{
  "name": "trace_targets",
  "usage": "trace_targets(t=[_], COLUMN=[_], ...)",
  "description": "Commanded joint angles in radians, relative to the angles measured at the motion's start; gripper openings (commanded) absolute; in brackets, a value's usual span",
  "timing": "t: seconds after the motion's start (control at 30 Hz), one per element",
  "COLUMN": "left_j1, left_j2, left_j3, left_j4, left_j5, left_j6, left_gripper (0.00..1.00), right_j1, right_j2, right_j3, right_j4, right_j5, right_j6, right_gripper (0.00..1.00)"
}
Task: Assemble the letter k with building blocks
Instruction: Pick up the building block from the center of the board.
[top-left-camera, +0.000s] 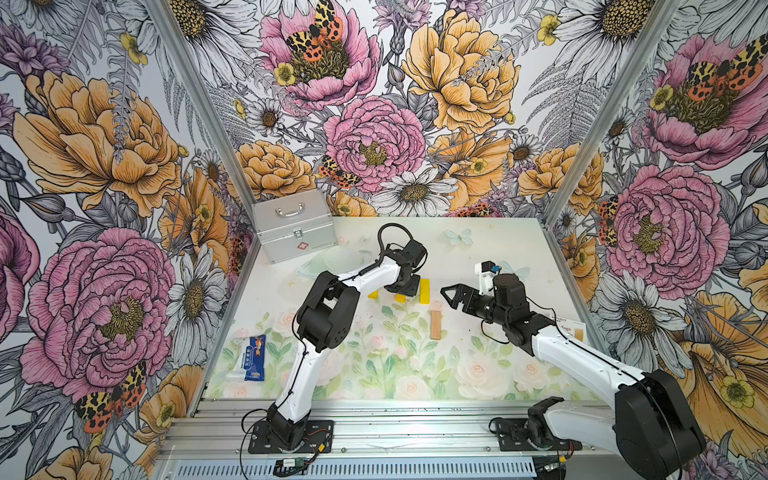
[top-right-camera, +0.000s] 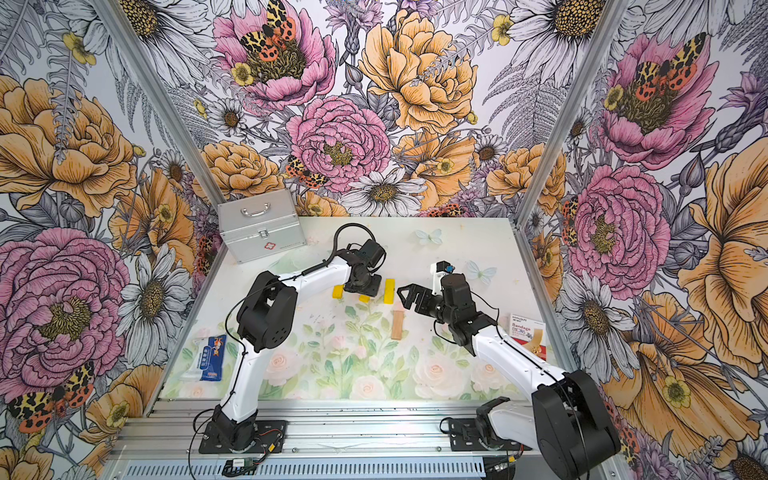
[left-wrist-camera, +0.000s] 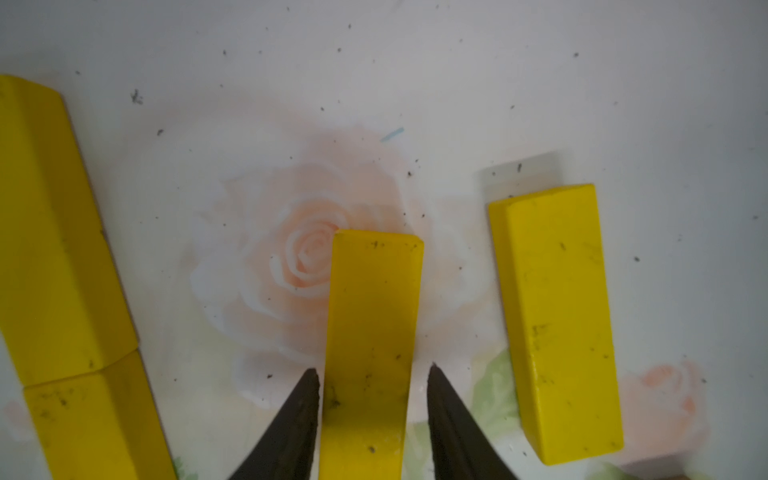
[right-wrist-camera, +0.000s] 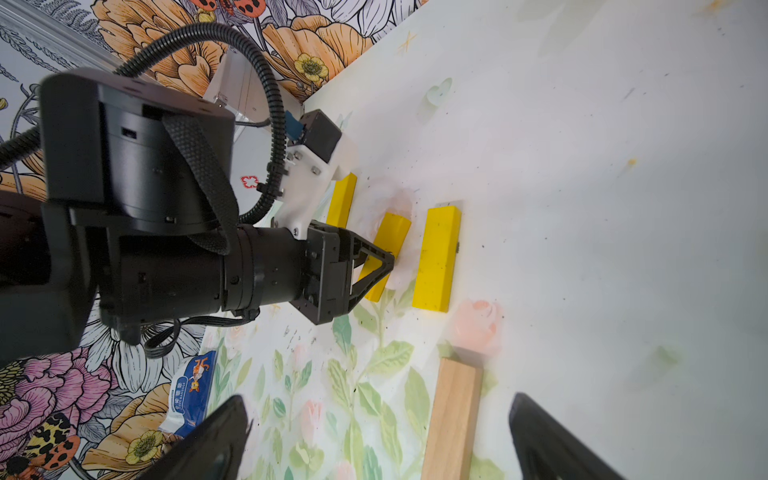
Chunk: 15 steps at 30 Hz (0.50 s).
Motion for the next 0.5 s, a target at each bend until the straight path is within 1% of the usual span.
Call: trace_targets(t=[0.0, 0.47], left_j1=[0.014, 0.018], left_j2=[0.023, 0.043], left_j3=[0.007, 0.002], left_j4=[-0.012, -0.011], left_j5=[-0.002, 0.012], left_j6=[0.017, 0.021], left_gripper=[0.41, 0.40], right_j1=[-0.006, -0.006], right_j2=[0.008, -0.005], right_j3=[-0.010, -0.019], right_j4=[-0.001, -0.001], right_j5=[-0.008, -0.001], right_j6=[-0.011, -0.004], right_gripper=[1.00, 0.99])
